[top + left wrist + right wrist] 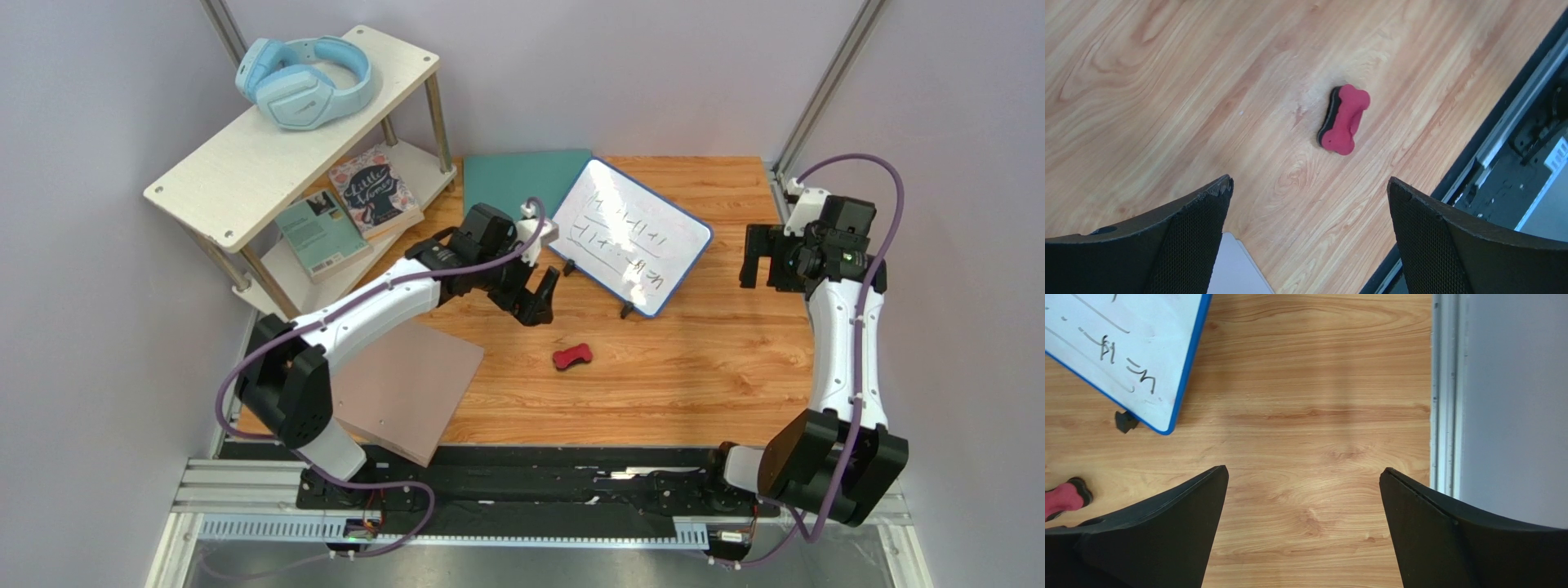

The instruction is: Erase the whiteboard

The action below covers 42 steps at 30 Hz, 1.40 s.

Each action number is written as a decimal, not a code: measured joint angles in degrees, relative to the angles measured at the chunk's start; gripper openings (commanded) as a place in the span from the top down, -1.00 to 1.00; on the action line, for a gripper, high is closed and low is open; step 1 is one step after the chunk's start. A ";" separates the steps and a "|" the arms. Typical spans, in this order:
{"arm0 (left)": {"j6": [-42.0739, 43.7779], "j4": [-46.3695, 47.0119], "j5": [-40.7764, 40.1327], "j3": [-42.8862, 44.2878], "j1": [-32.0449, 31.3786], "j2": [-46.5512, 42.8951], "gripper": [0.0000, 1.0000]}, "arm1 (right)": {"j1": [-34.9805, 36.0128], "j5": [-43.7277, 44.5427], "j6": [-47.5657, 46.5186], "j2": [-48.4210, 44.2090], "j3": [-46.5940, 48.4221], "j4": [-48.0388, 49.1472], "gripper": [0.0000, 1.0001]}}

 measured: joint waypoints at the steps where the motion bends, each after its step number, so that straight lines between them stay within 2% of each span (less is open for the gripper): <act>1: 0.98 -0.57 0.74 1.40 -0.72 1.20 -0.98 | 0.00 -1.01 0.24 0.00 -0.28 -0.02 -0.98; 7: 8.85 -6.62 -1.11 12.74 -9.40 10.78 -0.79 | 0.00 -6.14 1.55 -0.07 -2.12 -0.35 -0.98; 11: 12.07 -8.52 -2.16 14.71 -12.96 17.53 -0.69 | 0.00 -7.91 2.08 -0.04 -2.40 -0.61 -0.97; 17: 13.49 -10.62 -4.44 14.69 -13.33 26.03 -0.68 | 0.00 -8.59 2.12 0.35 -2.93 -0.79 -0.97; 32: 13.46 -10.36 -6.86 18.45 -13.64 30.23 -0.64 | 0.00 -9.51 2.12 0.50 -5.27 -0.83 -0.96; 37: 12.92 -10.47 -8.17 20.31 -14.21 31.80 -0.39 | 0.00 -9.49 2.14 0.90 -6.05 -0.72 -0.96; 39: 12.46 -10.38 -8.70 21.09 -14.29 32.35 -0.08 | 0.00 -9.49 2.12 1.22 -6.49 -0.68 -0.96; 42: 11.89 -10.47 -10.32 22.45 -14.36 33.42 -0.02 | 0.00 -9.35 2.12 1.53 -6.82 -0.76 -0.96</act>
